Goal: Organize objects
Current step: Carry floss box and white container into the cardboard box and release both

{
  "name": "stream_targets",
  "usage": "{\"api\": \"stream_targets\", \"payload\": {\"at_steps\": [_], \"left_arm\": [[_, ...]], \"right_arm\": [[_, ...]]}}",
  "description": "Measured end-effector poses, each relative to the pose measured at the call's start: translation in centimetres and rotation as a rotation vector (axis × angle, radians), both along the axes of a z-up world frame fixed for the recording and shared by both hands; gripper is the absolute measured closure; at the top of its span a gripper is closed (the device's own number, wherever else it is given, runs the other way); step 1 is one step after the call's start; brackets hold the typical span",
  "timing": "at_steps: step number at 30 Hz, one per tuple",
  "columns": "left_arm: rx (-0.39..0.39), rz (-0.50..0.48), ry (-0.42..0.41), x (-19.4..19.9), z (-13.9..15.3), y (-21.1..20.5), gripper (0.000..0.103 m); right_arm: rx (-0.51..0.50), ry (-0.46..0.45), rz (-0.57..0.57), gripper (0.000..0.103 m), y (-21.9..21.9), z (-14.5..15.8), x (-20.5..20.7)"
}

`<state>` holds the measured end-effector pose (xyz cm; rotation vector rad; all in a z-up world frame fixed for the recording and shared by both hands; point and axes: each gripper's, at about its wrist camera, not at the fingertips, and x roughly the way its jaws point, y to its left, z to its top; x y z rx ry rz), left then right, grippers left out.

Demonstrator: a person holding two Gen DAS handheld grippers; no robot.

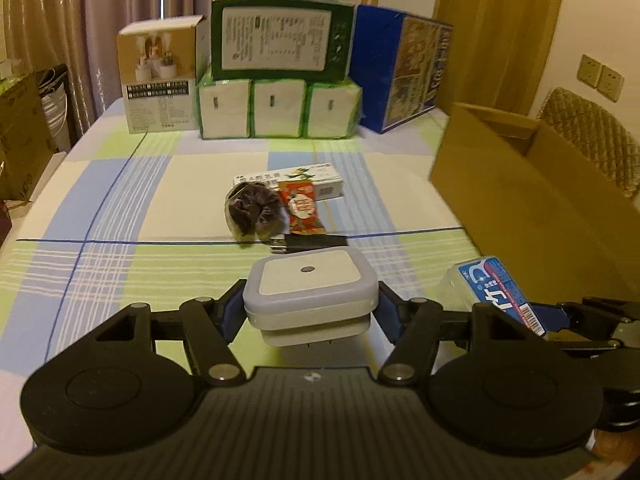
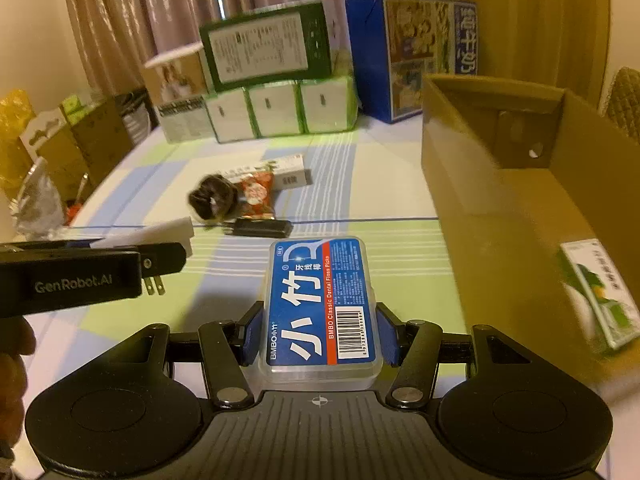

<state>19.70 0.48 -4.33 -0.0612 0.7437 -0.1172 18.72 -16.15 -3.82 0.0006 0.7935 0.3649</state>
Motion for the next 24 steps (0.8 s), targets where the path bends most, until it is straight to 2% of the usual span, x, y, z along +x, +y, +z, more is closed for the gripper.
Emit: {"api": "stream_targets", "payload": {"at_steps": [12, 24], "left_arm": [[-0.036, -0.033, -0.056, -9.2, 7.6, -4.0, 0.042], [-0.031, -0.141, -0.095, -13.9, 11.3, -10.0, 0.042]], "right_arm": [[0.004, -0.087, -0.054, 0.05, -5.5, 7.9, -8.3], [0.013, -0.137, -0.173, 0.05, -12.3, 11.2, -12.2]]}}
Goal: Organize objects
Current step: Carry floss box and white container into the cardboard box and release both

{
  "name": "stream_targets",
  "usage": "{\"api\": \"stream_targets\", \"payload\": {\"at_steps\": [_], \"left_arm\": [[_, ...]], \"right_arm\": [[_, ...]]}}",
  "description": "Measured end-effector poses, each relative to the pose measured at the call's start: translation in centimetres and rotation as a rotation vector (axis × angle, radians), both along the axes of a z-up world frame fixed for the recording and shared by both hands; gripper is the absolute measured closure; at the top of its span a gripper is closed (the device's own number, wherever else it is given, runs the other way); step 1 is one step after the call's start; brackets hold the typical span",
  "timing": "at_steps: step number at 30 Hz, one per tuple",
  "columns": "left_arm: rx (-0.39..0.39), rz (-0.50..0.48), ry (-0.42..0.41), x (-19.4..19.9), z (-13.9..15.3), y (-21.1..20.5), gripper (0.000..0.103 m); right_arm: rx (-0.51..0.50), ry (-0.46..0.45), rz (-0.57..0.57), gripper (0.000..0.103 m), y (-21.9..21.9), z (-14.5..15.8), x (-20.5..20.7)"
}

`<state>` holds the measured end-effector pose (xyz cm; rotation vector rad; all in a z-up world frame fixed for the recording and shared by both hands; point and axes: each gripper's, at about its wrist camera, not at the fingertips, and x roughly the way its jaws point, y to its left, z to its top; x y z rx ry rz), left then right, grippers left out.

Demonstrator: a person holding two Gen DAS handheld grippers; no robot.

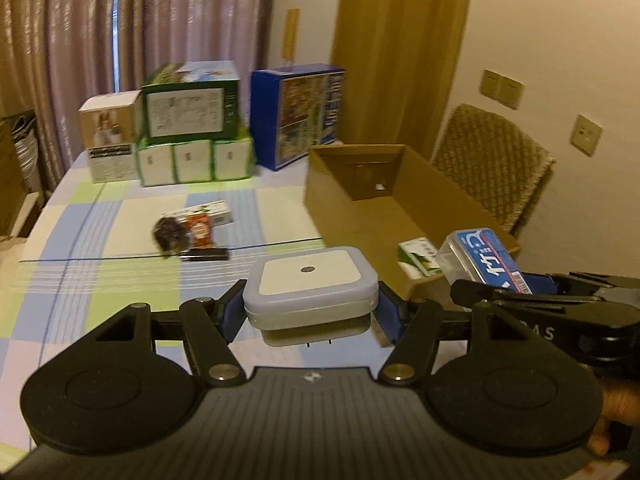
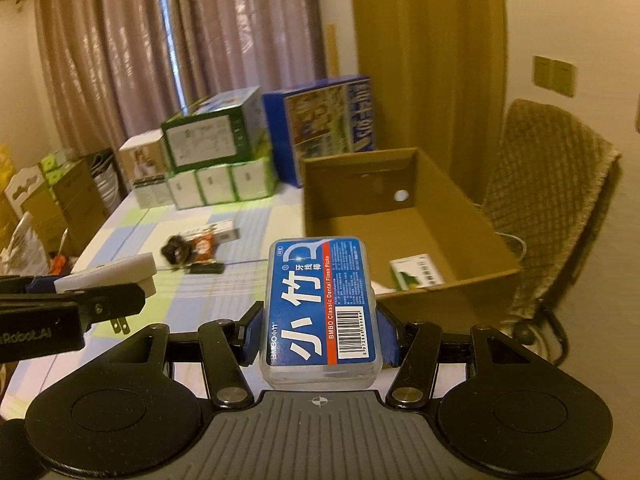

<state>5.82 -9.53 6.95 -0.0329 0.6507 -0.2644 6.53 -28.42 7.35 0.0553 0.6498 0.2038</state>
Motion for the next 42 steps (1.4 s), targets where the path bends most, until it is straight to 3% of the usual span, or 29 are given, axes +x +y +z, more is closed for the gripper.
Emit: {"api": "stream_targets", "payload": {"at_steps": [15, 27, 42], "left_arm": [[0.001, -0.125, -0.014, 1.5, 0.7, -7.1, 0.042], [0.009, -0.181, -0.002, 5.5, 0.5, -11.2, 0.042], [0.049, -0.2, 0.041, 12.5, -2.0, -13.7, 0.042]], "right_arm": [[0.01, -0.035, -0.122, 0.05, -7.6, 1.8, 0.8], [0.004, -0.035, -0.129, 0.05, -10.4, 1.8, 5.2], [-0.005, -0.004, -0.148, 0.05, -12.2, 0.3, 11.2]]}}
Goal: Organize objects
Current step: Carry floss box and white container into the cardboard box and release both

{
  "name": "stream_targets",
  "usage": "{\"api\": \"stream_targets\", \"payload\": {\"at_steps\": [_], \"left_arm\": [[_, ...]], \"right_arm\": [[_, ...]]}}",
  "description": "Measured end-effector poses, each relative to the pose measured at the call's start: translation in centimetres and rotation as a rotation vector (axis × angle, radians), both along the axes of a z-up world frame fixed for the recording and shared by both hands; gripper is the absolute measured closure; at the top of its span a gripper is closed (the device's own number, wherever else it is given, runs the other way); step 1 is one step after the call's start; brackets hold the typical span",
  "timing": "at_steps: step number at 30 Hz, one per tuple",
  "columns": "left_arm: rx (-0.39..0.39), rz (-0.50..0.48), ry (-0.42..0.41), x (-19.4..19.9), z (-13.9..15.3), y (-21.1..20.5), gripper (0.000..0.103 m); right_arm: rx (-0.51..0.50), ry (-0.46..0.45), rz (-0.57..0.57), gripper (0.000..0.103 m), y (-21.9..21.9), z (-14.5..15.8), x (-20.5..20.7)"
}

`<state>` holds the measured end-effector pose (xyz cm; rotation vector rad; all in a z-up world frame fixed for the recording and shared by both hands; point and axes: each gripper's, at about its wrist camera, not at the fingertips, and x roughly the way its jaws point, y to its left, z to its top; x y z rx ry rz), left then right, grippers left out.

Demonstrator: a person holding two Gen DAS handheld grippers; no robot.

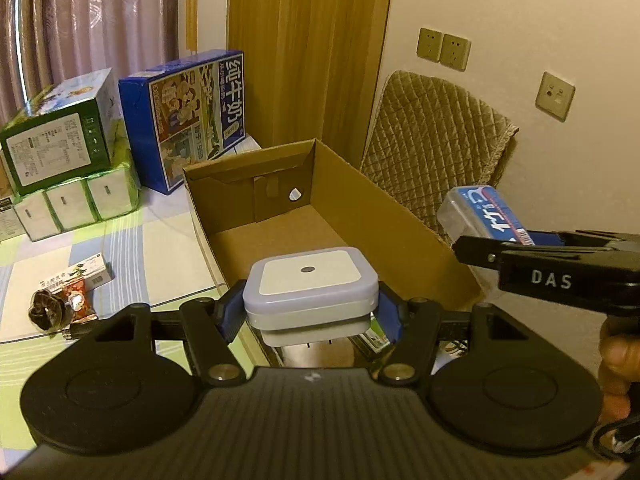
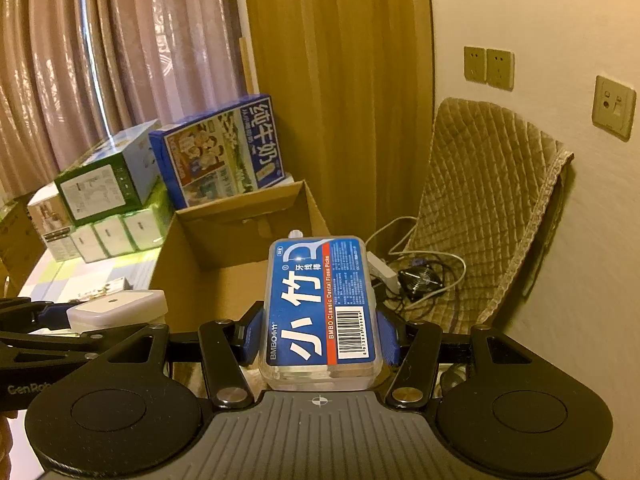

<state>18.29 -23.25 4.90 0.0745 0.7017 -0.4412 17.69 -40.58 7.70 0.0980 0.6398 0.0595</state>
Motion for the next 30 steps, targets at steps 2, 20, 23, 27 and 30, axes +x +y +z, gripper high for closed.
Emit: {"api": "stream_targets", "payload": {"at_steps": [2, 20, 23, 27, 30], "left_arm": [[0.006, -0.003, 0.001, 0.7, -0.4, -0.2, 0.042], [-0.054, 0.077, -0.013, 1.9, -0.7, 3.4, 0.02], [-0.061, 0.109, -0.009, 0.9, -0.7, 4.7, 0.019], [-0.068, 0.145, -0.002, -0.3, -0.9, 6.3, 0.018], [-0.076, 0.167, 0.004, -0.9, -1.1, 7.3, 0.018]], "right_arm": [[-0.003, 0.006, -0.003, 0.05, -0.1, -0.3, 0.5], [0.014, 0.025, 0.015, 0.05, 0.3, -1.2, 0.9], [0.018, 0.024, 0.032, 0.05, 1.0, -1.0, 0.9], [0.026, 0.013, 0.045, 0.05, 1.9, -0.7, 1.3], [0.059, -0.017, 0.075, 0.049, 2.3, -0.5, 2.0]]}}
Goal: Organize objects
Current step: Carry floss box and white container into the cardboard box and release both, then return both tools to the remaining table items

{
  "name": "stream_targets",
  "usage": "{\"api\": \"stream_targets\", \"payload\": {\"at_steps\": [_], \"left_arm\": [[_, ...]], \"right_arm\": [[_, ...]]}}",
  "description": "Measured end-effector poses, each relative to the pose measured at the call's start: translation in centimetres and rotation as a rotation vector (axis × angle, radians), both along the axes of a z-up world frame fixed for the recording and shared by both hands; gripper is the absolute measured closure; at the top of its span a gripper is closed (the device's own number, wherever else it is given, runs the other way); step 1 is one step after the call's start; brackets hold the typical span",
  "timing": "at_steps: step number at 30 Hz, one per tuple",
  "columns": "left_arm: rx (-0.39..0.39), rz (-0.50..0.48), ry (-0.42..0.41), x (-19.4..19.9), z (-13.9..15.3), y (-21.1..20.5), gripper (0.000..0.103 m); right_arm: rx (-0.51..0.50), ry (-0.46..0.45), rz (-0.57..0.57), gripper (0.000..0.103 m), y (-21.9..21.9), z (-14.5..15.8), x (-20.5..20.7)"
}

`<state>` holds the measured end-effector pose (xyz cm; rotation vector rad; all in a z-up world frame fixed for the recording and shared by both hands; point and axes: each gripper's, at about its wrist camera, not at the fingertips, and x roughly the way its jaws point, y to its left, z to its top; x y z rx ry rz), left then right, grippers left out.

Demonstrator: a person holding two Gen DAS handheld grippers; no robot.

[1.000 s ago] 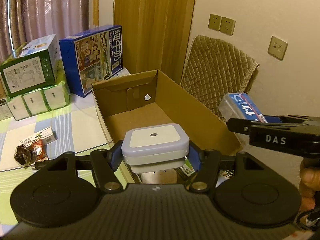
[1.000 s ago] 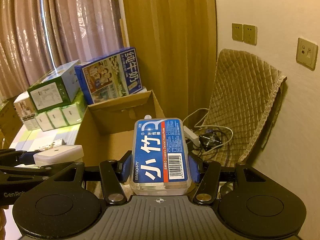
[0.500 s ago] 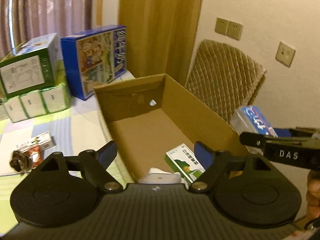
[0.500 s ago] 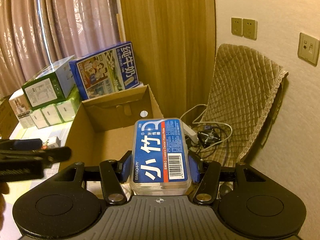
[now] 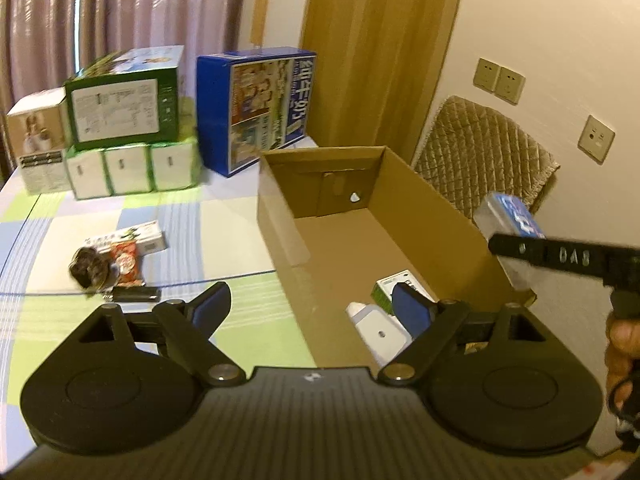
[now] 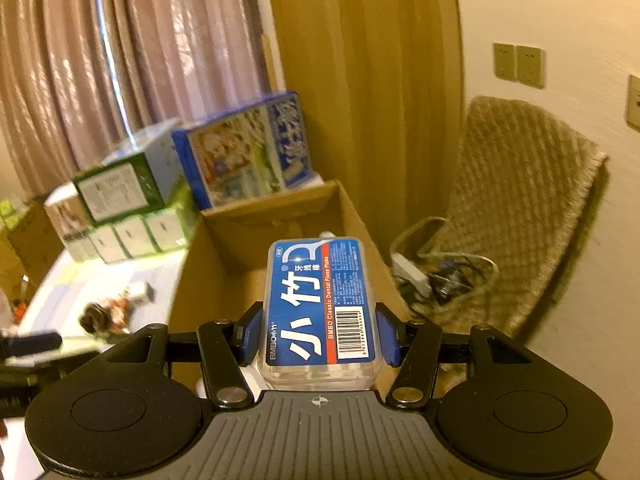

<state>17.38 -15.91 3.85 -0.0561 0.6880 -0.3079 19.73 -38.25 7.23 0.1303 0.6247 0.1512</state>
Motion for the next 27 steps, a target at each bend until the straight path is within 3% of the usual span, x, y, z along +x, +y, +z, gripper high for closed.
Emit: {"api": "stream_targets", "payload": {"at_steps": [3, 16, 27], "left_arm": [[-0.002, 0.014, 0.007, -0.4, -0.2, 0.8, 0.018], [0.02, 0.043, 0.014, -3.8, -0.8, 3.7, 0.015], [0.018, 0.092, -0.003, -7.0, 0.2, 7.2, 0.01]], "right_arm": [[0.034, 0.014, 0.011, 0.009, 0.0, -0.2, 0.8], [0.06, 0.035, -0.016, 0.008, 0.1, 0.1, -4.0], [0.062, 0.01, 0.037, 0.002, 3.8, 1.5, -8.8]]}}
